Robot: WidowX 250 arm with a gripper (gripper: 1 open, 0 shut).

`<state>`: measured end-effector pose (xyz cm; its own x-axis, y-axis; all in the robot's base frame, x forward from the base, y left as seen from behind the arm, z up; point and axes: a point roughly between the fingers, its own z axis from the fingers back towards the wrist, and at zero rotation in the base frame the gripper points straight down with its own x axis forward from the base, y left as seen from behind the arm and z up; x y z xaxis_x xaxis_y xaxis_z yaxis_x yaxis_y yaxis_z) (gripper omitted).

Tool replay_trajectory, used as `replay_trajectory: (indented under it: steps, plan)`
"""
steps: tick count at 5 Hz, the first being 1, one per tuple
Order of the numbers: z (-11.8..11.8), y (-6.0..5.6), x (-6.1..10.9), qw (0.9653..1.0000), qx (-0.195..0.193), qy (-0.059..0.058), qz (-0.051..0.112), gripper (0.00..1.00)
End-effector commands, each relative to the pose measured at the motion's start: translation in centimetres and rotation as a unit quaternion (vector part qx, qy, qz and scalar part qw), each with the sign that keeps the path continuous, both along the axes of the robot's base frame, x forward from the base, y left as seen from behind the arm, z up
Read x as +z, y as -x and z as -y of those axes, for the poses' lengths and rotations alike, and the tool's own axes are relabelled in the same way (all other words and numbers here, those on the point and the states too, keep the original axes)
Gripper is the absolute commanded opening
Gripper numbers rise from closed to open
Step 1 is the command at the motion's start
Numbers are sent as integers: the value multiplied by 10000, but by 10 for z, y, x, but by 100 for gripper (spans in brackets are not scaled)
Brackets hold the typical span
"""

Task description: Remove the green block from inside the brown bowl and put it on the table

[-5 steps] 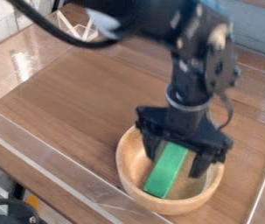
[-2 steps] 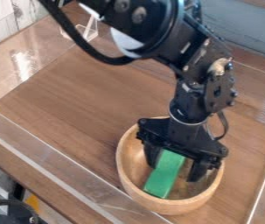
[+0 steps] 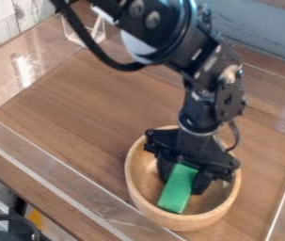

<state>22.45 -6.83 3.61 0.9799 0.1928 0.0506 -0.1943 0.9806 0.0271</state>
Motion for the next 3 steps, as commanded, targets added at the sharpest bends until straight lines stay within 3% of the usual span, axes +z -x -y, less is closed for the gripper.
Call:
replay_trajectory:
  steps: [1,3]
  plan:
    - [0,-15,19,9995,-11,159,275,0]
    - [2,-21,38,9977,-441,342,375,0]
